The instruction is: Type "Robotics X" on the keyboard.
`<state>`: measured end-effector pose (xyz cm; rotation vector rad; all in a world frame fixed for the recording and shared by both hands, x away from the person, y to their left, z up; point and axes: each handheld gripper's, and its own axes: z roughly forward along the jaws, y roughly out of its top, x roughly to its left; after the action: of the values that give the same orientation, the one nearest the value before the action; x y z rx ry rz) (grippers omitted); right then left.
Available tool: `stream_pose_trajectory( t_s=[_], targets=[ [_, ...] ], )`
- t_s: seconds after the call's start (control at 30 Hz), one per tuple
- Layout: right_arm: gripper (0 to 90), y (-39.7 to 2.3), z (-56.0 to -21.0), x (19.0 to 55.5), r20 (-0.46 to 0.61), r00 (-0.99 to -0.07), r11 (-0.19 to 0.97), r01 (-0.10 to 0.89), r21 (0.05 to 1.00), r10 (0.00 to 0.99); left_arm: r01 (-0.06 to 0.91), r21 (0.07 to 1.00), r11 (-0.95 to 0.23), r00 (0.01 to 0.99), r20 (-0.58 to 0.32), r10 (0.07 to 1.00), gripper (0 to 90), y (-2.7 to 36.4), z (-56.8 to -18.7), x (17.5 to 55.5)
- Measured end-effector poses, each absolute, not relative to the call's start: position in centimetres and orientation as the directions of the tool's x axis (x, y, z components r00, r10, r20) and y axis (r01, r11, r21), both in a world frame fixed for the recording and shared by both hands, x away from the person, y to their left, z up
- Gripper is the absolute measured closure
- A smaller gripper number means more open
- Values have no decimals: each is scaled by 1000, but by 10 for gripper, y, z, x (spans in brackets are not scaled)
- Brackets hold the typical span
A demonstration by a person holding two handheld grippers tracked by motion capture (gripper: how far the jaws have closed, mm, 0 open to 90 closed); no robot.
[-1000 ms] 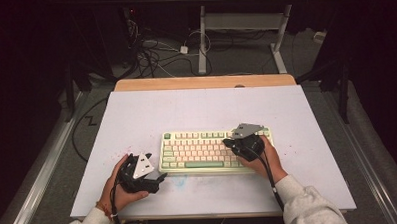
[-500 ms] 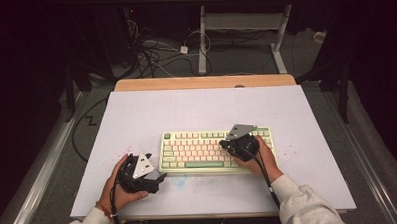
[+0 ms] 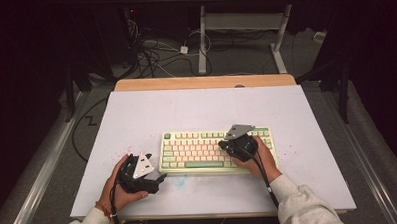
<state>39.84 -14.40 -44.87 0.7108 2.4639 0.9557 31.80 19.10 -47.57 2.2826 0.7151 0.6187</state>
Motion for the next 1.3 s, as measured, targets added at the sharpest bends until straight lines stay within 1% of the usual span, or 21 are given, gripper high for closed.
stream_pose_trajectory(
  t_s=[0.2, 0.33, 0.47, 0.53, 0.6, 0.7, 0.83, 0.97, 1.03, 1.1, 1.3],
  targets=[
    [889, -152, -440, 393, -173, -777, 593, 294, 750, 605, 321, 702, -635, 738, 235, 633, 170, 191, -475, 318],
    [842, -157, -435, 389, -168, -776, 568, 277, 775, 608, 323, 700, -637, 737, 236, 633, 170, 191, -475, 319],
    [764, -161, -432, 385, -171, -776, 556, 262, 788, 608, 321, 699, -638, 737, 239, 632, 171, 191, -475, 319],
    [684, -162, -430, 382, -175, -769, 548, 257, 796, 615, 323, 699, -638, 736, 239, 633, 171, 191, -475, 319],
    [625, -163, -429, 380, -174, -767, 539, 252, 804, 617, 323, 699, -638, 736, 238, 633, 170, 191, -475, 319],
    [497, -165, -427, 377, -183, -764, 534, 238, 811, 619, 324, 698, -639, 735, 239, 635, 170, 191, -475, 318],
    [375, -169, -424, 371, -184, -751, 510, 228, 829, 635, 325, 700, -636, 733, 238, 637, 170, 191, -474, 319],
    [287, -173, -420, 365, -200, -718, 491, 221, 843, 666, 329, 704, -629, 729, 234, 643, 171, 190, -474, 319],
    [265, -175, -419, 363, -196, -716, 486, 224, 845, 670, 341, 716, -609, 733, 203, 649, 171, 191, -473, 318],
    [248, -178, -418, 359, -205, -710, 483, 213, 849, 673, 342, 728, -594, 729, 193, 657, 172, 192, -471, 318],
    [229, -191, -420, 348, -218, -692, 471, 198, 860, 689, 334, 770, -543, 718, 166, 676, 226, 193, -462, 315]
  ],
)
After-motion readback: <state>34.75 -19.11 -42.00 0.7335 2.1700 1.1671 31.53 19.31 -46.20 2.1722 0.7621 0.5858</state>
